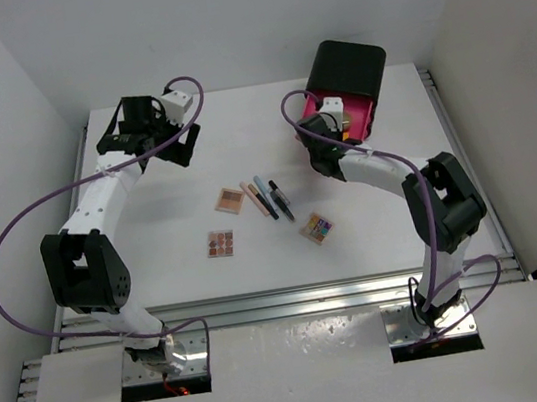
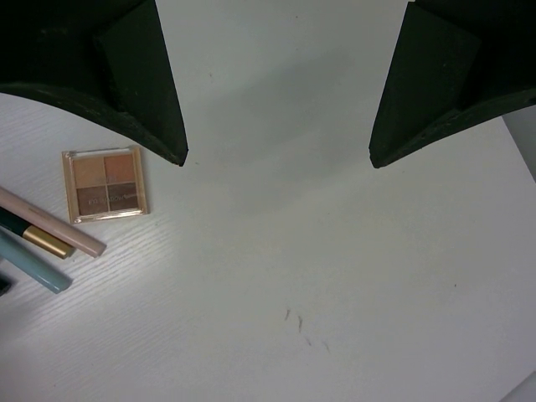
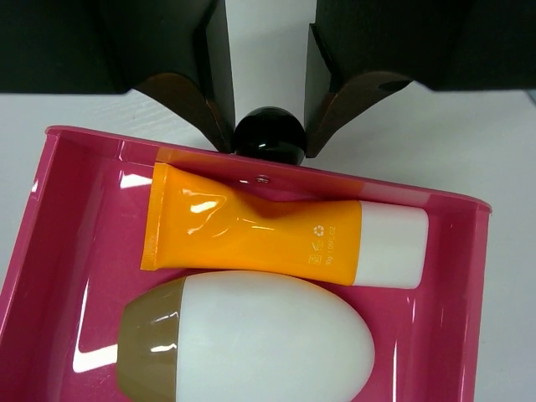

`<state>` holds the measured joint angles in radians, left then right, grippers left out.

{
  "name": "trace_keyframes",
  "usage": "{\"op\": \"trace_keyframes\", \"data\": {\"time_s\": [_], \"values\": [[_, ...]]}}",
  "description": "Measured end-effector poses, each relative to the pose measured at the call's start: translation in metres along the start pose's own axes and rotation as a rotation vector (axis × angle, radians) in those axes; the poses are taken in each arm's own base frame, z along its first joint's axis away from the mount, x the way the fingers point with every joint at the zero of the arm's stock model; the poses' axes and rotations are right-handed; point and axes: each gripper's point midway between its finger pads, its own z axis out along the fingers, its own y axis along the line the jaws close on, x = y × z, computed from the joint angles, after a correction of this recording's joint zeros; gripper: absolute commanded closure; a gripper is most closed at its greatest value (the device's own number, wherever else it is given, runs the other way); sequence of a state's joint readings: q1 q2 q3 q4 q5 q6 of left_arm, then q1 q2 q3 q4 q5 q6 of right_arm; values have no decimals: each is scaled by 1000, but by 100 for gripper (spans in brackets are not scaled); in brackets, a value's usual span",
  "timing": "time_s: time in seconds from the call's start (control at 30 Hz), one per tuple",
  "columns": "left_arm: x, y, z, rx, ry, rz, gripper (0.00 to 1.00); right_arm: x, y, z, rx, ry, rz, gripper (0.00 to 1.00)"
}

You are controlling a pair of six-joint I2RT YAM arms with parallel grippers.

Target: Organize the makeup

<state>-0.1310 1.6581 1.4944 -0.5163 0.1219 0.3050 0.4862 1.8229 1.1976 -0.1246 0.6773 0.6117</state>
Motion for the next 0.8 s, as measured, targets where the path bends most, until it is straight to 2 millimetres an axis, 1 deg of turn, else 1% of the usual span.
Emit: {"op": "trace_keyframes", "data": {"time_s": [0.27, 0.47, 0.6, 0.7, 0.8], "values": [[0, 2, 0, -8, 2, 5, 4, -12, -2, 6, -11, -50, -42, 100], [1, 2, 0, -11, 3, 9, 4, -27, -4, 10, -8, -105, -54, 100], [1, 3, 0, -12, 4, 12, 4, -40, -9, 18, -5, -131, -39, 100], [1, 3, 0, -13, 4, 13, 4, -53, -11, 28, -3, -152, -25, 100], [2, 3, 0, -15, 7, 20, 4, -61, -13, 36, -5, -161, -17, 100]]}}
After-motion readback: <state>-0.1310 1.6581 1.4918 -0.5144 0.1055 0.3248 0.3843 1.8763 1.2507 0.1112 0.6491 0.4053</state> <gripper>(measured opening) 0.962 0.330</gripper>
